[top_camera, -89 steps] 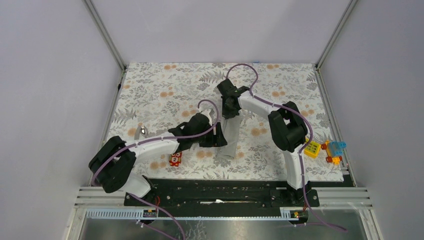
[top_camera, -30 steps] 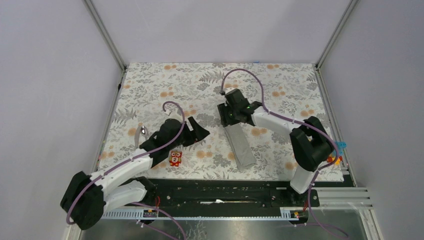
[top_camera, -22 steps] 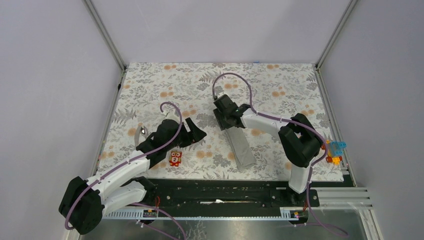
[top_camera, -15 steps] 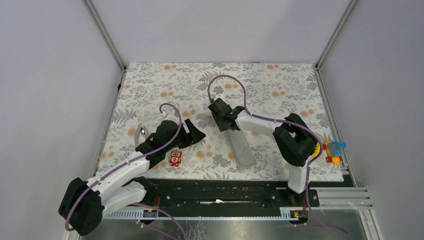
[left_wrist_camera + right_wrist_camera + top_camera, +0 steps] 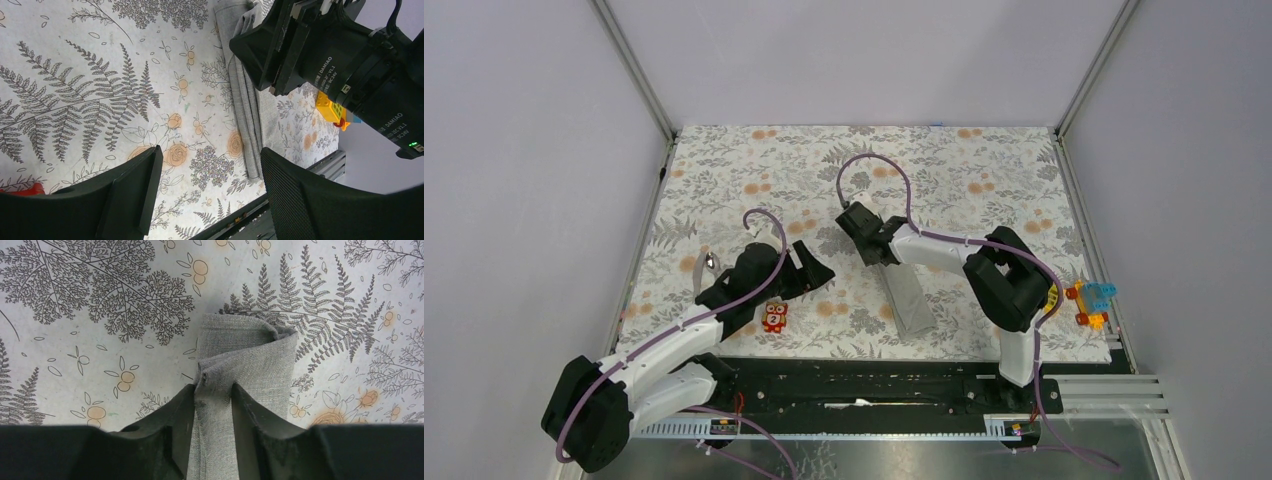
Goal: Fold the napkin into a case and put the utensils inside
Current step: Pick up the top corner of the smaller rectangle folded napkin from the center of the board.
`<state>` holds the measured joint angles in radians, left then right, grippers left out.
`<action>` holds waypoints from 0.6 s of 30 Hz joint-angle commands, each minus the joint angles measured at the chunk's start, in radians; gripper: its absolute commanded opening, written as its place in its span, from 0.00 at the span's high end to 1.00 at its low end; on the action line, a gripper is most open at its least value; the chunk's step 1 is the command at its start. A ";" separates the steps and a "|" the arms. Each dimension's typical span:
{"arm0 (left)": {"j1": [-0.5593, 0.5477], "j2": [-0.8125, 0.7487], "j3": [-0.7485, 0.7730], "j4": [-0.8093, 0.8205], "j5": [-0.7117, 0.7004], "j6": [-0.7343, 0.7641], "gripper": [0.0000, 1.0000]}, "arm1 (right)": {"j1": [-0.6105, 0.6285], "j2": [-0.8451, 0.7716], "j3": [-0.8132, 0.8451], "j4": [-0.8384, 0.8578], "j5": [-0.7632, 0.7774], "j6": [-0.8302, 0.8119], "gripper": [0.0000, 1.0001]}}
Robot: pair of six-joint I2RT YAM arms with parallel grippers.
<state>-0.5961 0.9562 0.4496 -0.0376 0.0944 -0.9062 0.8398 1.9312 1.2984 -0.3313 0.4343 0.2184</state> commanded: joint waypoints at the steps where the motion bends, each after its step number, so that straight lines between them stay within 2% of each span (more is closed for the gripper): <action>1: 0.009 -0.014 -0.005 0.063 0.010 0.003 0.23 | 0.013 -0.007 0.017 0.024 0.042 0.014 0.68; 3: 0.009 -0.009 -0.003 0.066 0.010 0.003 0.23 | 0.014 -0.003 0.021 0.022 0.047 0.016 0.74; 6: 0.010 -0.002 0.001 0.074 0.011 0.003 0.23 | 0.014 -0.003 0.023 0.024 0.061 0.016 0.75; 10: 0.010 0.019 0.012 0.093 0.013 0.007 0.23 | 0.014 -0.009 0.024 0.025 0.070 0.025 0.94; 12: 0.012 0.043 0.024 0.106 0.015 0.014 0.23 | 0.013 -0.024 0.020 0.025 0.068 0.035 1.00; 18: 0.012 0.182 0.057 0.238 0.040 0.034 0.22 | -0.007 -0.107 -0.006 0.011 0.001 0.097 1.00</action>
<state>-0.5896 1.0653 0.4557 0.0513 0.1089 -0.9001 0.8433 1.9194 1.2961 -0.3302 0.4583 0.2504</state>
